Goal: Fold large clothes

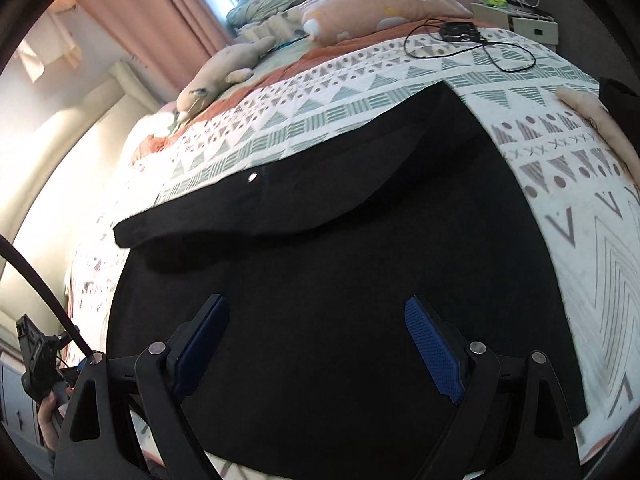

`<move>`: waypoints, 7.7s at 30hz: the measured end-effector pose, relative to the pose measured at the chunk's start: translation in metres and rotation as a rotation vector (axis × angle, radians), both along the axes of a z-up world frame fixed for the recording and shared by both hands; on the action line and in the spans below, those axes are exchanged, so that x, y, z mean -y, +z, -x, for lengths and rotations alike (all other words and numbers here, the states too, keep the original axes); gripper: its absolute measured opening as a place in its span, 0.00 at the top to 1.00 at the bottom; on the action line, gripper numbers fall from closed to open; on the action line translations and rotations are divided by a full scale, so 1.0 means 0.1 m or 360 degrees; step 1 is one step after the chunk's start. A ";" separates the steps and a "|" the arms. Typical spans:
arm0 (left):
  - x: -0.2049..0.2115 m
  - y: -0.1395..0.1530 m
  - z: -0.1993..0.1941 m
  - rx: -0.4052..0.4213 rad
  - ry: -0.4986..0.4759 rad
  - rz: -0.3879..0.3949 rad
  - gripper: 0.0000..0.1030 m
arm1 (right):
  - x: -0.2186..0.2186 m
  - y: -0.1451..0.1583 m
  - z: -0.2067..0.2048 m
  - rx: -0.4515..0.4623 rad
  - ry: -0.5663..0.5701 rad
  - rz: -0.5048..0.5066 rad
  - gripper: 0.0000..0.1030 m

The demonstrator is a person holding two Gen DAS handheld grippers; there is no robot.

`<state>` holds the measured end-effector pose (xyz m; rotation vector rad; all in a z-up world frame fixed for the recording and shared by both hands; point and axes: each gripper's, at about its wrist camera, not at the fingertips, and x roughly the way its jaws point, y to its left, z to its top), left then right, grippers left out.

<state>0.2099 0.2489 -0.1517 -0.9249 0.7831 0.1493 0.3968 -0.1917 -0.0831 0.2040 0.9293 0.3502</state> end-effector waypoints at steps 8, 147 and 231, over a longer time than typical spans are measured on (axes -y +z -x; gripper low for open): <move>-0.01 -0.22 0.33 -0.0032 0.0019 0.0077 0.06 | -0.41 0.05 0.27 -0.0027 0.0108 -0.0005 0.14; 1.30 1.19 -0.93 0.0536 -0.0609 0.0487 0.85 | 0.04 -0.40 -0.24 -0.0159 0.0151 -0.0182 0.50; 2.56 0.09 -1.08 -0.0260 -0.0736 0.0041 0.58 | 2.15 -0.46 0.18 -0.0089 -0.0201 -0.0626 0.98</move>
